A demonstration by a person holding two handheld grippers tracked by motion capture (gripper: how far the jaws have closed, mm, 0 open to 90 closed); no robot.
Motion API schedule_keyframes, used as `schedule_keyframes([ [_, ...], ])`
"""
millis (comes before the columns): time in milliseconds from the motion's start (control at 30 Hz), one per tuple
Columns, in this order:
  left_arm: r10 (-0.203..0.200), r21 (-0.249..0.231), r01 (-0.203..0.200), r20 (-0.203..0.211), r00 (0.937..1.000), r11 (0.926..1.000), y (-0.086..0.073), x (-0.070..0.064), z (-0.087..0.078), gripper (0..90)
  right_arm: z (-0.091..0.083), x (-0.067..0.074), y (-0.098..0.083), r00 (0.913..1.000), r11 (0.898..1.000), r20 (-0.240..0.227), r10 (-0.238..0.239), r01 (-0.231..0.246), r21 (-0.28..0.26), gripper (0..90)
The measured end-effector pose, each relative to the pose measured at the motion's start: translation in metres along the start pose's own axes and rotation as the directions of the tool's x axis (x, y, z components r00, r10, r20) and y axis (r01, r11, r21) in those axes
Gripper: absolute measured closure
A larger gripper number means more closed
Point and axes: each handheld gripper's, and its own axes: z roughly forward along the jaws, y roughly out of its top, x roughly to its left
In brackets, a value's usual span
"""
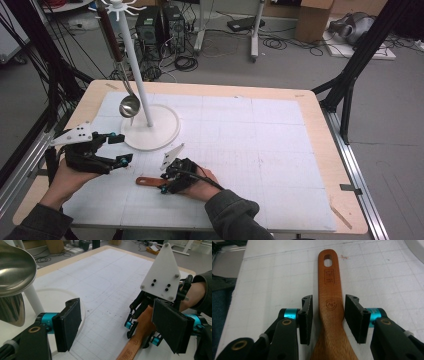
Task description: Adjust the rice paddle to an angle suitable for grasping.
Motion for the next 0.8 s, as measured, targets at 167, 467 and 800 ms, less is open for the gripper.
schedule_keyframes([
  [167,-0.002,0.003,0.002,0.001,1.0000,1.0000,0.000,0.000,0.001,24.3,0.001,0.000,0.001,0.9998,1.000,0.015,-0.010,0.010,0.009,65.1],
  [467,-0.011,0.005,0.011,0.005,0.9999,0.9999,-0.003,0.001,0.002,24.4,-0.008,-0.003,0.000,0.9998,1.000,0.016,0.010,-0.010,-0.001,65.4],
  [800,-0.022,0.038,0.021,0.029,0.9993,0.9991,-0.009,0.001,0.010,26.6,-0.028,0.000,0.001,0.9995,0.997,0.030,0.001,0.001,-0.071,65.4],
])
